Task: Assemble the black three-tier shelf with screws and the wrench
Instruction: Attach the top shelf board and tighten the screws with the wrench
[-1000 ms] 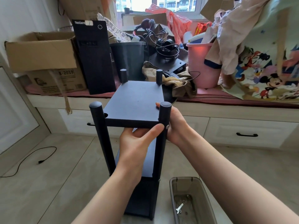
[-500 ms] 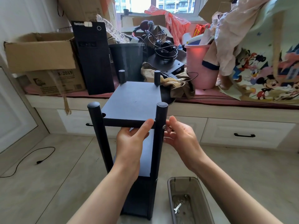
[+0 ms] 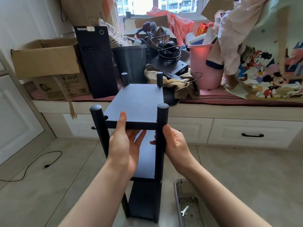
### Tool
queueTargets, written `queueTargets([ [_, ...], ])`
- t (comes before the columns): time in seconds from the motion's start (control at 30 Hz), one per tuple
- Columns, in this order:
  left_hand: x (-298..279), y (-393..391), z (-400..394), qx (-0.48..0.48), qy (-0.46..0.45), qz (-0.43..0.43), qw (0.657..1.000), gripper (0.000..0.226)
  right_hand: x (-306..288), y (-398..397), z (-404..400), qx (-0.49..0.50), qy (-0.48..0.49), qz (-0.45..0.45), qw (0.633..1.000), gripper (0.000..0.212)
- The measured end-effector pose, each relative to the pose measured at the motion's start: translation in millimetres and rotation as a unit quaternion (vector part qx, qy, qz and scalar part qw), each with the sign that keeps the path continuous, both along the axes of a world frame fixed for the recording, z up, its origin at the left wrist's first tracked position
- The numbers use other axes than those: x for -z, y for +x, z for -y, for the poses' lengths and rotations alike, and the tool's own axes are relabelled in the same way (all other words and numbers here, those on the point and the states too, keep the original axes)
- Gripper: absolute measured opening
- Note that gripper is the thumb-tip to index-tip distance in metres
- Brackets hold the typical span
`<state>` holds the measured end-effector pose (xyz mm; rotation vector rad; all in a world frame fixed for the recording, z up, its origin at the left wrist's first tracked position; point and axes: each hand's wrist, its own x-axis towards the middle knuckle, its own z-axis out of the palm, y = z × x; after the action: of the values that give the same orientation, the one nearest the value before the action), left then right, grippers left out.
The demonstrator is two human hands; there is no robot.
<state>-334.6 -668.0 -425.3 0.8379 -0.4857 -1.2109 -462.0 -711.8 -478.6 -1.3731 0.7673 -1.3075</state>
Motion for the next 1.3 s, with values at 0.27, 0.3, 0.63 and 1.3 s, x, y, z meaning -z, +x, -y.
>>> queueTargets([
  [0.27, -8.7, 28.7, -3.9, -0.015, 0.007, -0.081, 0.997, 0.019, 0.0, 8.8, 6.2, -0.038, 0.009, -0.033, 0.999, 0.063],
  [0.3, -10.2, 33.4, -4.2, -0.018, 0.005, -0.083, 0.996, 0.017, -1.9, 12.8, 7.1, -0.045, 0.009, -0.035, 0.998, 0.063],
  [0.63, -10.4, 105.3, -7.8, -0.050, -0.022, -0.110, 0.992, 0.021, -23.3, 81.9, 12.8, -0.091, -0.003, -0.056, 0.994, 0.070],
  [1.3, 51.4, 283.4, -49.9, -0.150, -0.020, -0.300, 0.942, 0.021, -17.4, 284.1, -1.6, -0.165, -0.040, -0.142, 0.975, 0.047],
])
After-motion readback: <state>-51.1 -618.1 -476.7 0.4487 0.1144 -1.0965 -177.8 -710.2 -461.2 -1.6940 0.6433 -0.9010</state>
